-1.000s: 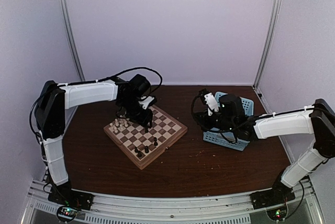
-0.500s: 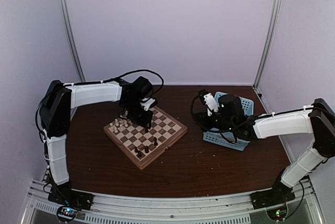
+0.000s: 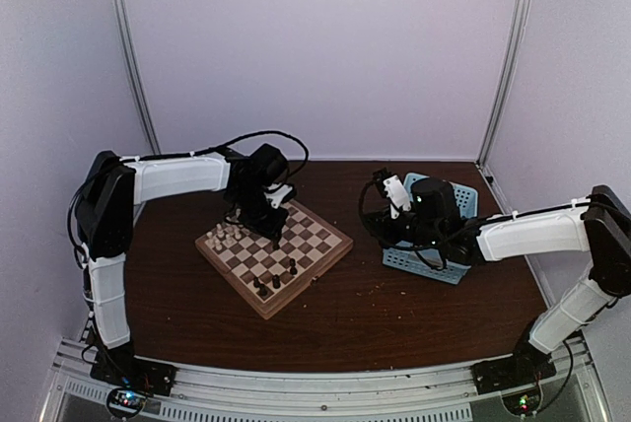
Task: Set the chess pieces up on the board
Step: Pick up the chess piece from the chessboard.
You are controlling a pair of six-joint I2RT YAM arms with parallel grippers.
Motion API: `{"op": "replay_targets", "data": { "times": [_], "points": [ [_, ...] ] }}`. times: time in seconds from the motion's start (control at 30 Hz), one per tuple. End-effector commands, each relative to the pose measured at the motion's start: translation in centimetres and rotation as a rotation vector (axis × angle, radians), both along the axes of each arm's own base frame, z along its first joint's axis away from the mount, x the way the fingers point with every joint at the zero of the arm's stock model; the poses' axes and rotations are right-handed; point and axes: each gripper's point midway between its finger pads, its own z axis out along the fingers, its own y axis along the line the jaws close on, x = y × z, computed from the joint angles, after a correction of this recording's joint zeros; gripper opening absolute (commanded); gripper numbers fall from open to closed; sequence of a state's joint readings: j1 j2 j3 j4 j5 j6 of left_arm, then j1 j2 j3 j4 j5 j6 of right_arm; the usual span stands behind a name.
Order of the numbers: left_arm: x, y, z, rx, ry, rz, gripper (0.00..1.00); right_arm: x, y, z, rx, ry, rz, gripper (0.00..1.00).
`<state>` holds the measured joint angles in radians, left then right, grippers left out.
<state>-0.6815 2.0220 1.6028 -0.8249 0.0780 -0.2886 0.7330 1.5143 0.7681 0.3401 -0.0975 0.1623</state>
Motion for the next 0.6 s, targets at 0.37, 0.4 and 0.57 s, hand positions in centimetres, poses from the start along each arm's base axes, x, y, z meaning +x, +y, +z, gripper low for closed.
{"op": "replay_targets", "data": {
  "times": [0.37, 0.4, 0.57],
  "points": [
    [-2.6, -0.3, 4.9, -0.100, -0.110, -0.075, 0.10, 0.5, 0.4, 1.0, 0.010, -0.012, 0.008, 0.00],
    [-2.9, -0.2, 4.9, -0.106, -0.110, -0.074, 0.10, 0.5, 0.4, 1.0, 0.010, -0.012, 0.008, 0.00],
    [-4.5, -0.3, 5.1, -0.139, -0.087, -0.097, 0.10, 0.5, 0.4, 1.0, 0.009, -0.013, 0.010, 0.00]
  ]
}}
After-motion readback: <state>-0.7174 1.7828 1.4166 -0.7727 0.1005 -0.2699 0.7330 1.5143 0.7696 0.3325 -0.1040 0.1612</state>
